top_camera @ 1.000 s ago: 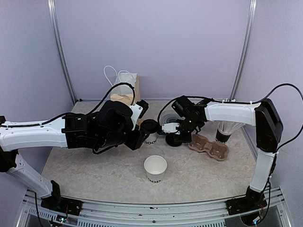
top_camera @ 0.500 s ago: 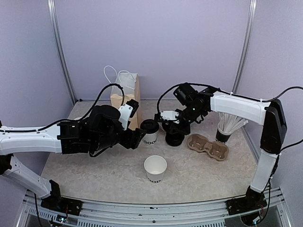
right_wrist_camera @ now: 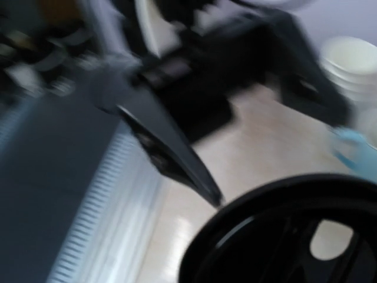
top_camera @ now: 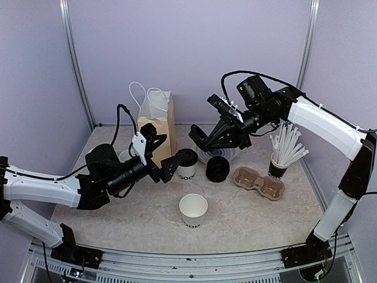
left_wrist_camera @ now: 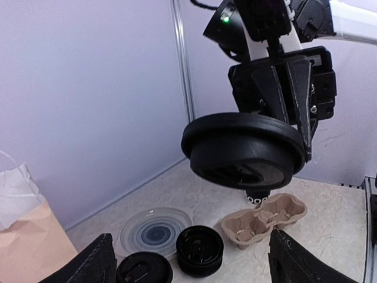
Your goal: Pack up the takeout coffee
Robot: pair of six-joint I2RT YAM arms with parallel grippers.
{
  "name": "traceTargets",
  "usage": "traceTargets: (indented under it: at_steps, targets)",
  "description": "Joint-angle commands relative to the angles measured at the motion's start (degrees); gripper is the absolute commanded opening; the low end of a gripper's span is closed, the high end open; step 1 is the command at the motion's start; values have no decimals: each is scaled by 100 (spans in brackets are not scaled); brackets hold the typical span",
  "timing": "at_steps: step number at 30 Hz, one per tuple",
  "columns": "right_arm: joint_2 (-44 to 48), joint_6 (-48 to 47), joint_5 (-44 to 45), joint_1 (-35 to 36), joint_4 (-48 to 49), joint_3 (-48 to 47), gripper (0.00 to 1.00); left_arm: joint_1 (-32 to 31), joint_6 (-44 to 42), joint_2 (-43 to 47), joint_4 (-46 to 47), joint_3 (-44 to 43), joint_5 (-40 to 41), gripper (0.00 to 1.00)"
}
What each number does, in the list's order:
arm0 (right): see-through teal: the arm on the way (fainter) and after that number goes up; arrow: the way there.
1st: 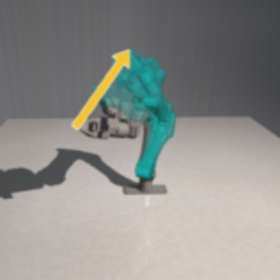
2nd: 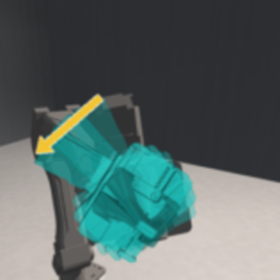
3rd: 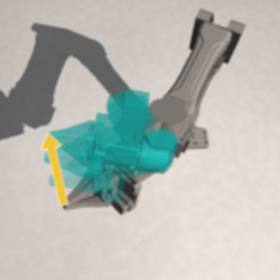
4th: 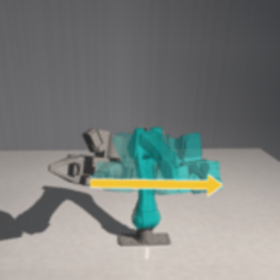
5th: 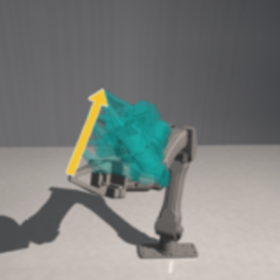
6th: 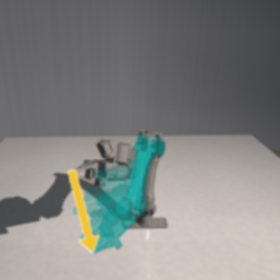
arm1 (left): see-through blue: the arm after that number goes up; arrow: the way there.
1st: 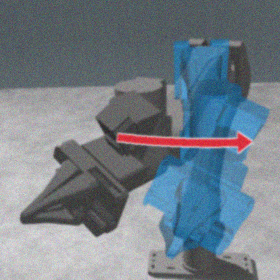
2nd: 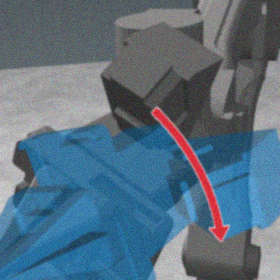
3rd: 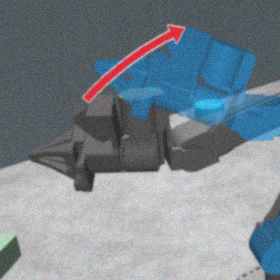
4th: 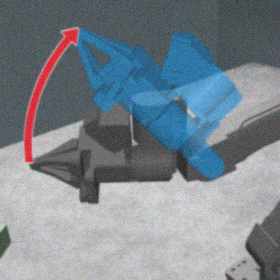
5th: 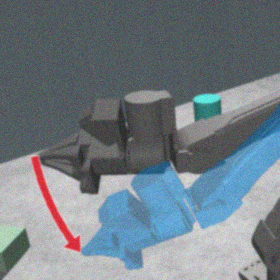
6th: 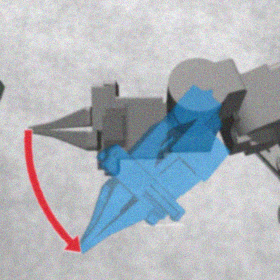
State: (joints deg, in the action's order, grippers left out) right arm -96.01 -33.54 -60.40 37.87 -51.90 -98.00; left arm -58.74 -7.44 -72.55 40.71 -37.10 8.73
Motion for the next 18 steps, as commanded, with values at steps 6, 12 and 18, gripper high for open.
traceTargets:
  at_steps: [6, 12, 18]
  targets:
    - [-96, 283, -1709, -19, -255, -291, 7, -415, -791, -826, 1606, -524, -429, 87]
    - [-55, 301, -1721, -21, -204, -180, 7, -497, -743, -1142, 1881, -736, -444, 88]
    - [-50, 312, -1702, -18, -189, -128, 8, -546, -699, -1367, 1944, -940, -466, 86]
